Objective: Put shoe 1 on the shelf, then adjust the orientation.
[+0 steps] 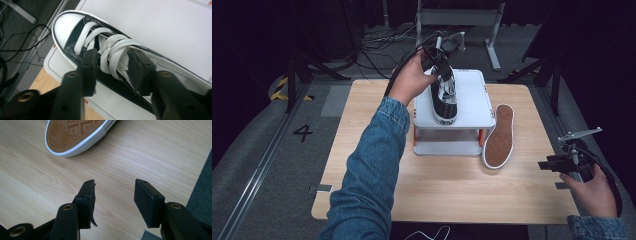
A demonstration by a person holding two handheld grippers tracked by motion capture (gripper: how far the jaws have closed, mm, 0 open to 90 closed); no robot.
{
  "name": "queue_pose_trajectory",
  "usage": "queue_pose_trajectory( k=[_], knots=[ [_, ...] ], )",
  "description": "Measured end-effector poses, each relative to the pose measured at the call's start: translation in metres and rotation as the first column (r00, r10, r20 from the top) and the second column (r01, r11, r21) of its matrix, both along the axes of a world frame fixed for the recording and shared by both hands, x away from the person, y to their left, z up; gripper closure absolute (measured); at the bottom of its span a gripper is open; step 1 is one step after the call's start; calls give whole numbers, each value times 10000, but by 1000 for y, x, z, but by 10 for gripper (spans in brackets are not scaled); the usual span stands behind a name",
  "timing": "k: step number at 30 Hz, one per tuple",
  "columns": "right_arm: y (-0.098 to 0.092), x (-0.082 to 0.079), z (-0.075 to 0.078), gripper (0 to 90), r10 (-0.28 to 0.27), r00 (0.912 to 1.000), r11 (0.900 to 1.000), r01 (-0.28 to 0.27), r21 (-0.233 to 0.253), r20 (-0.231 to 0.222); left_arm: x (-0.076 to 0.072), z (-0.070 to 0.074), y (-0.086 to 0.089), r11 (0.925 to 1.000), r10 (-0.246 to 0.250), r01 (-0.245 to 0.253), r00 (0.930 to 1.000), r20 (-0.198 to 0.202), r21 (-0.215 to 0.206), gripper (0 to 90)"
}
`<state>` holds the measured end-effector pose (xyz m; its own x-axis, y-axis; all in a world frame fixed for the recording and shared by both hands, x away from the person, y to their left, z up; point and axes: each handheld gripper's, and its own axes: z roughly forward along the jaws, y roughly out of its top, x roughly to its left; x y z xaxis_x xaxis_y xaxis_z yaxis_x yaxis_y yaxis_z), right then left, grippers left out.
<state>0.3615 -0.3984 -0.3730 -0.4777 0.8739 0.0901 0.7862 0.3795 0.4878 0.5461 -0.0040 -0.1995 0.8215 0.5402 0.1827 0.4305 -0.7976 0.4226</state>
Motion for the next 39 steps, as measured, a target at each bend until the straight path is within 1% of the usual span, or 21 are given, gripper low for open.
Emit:
queue_pose_trajectory(
  k=[1,2,3,5,8,12,13,14,17,20,21,22,24,26,29,31,34,36,37,38,39],
  knots=[
    [2,1,1,518,12,10000,10000,-12,39,26,-4,3,3,9998,21,-24,9999,-149,-220,570],
    [3,3,1,518,6,10000,10000,-6,73,31,-9,7,7,9995,92,-98,9997,-208,-300,548],
    [5,4,1,518,-35,10000,9999,35,97,36,-13,10,10,9997,120,-124,9998,-182,-196,546],
    [7,8,2,520,-71,10000,9999,71,110,50,-21,13,17,9989,419,-425,9988,-265,-200,527],
    [14,14,3,526,67,10000,9997,-69,254,73,-38,15,35,9968,566,-589,9974,-435,-534,513],
    [27,22,6,541,434,9990,9988,-436,205,93,-60,13,53,9959,836,-847,9959,-356,-315,490],
    [29,25,7,541,499,9987,9986,-501,193,106,-67,13,60,9948,939,-953,9948,-395,-357,490],
    [32,29,8,543,601,9981,9980,-604,197,136,-67,13,60,9948,939,-953,9948,-395,-357,491],
    [35,35,12,550,580,9980,9981,-585,200,235,-84,11,75,9918,1026,-1071,9925,-659,-693,492],
    [38,42,18,583,741,9963,9966,-755,318,447,-96,9,87,9871,1203,-1276,9897,-780,-964,491],
    [40,46,19,590,818,9952,9963,-830,205,536,-99,7,91,9847,1318,-1402,9877,-837,-1034,489],
    [42,48,19,595,890,9943,9959,-898,102,582,-102,7,95,9843,1326,-1414,9874,-865,-1056,486],
    [44,54,16,616,1024,9931,9947,-1017,-162,578,-110,2,105,9796,1345,-1468,9864,-946,-1373,484],
    [46,60,14,671,1193,9916,9925,-1178,-320,505,-120,-4,114,9760,1511,-1624,9848,-857,-1452,475],
    [48,69,11,731,1229,9914,9913,-1205,-530,457,-133,-22,130,9713,1590,-1749,9815,-1069,-1609,475],
    [52,74,9,759,1300,9908,9897,-1274,-659,370,-136,-33,138,9675,1680,-1894,9767,-1334,-1677,476],
    [60,81,6,777,1346,9906,9864,-1315,-982,253,-137,-49,146,9643,1724,-2006,9711,-1653,-1729,464],
    [65,85,5,767,1427,9895,9850,-1397,-1012,220,-138,-59,153,9662,1617,-1918,9712,-1748,-1720,454],
    [67,87,4,734,1387,9900,9861,-1358,-956,241,-136,-60,155,9664,1680,-1991,9680,-1865,-1626,463],
    [67,89,3,730,1330,9907,9869,-1298,-961,277,-135,-60,156,9642,1828,-2137,9647,-1898,-1572,459],
    [67,89,3,730,1330,9907,9869,-1298,-961,277,-135,-60,156,9642,1828,-2137,9647,-1898,-1572,456]
  ],
)
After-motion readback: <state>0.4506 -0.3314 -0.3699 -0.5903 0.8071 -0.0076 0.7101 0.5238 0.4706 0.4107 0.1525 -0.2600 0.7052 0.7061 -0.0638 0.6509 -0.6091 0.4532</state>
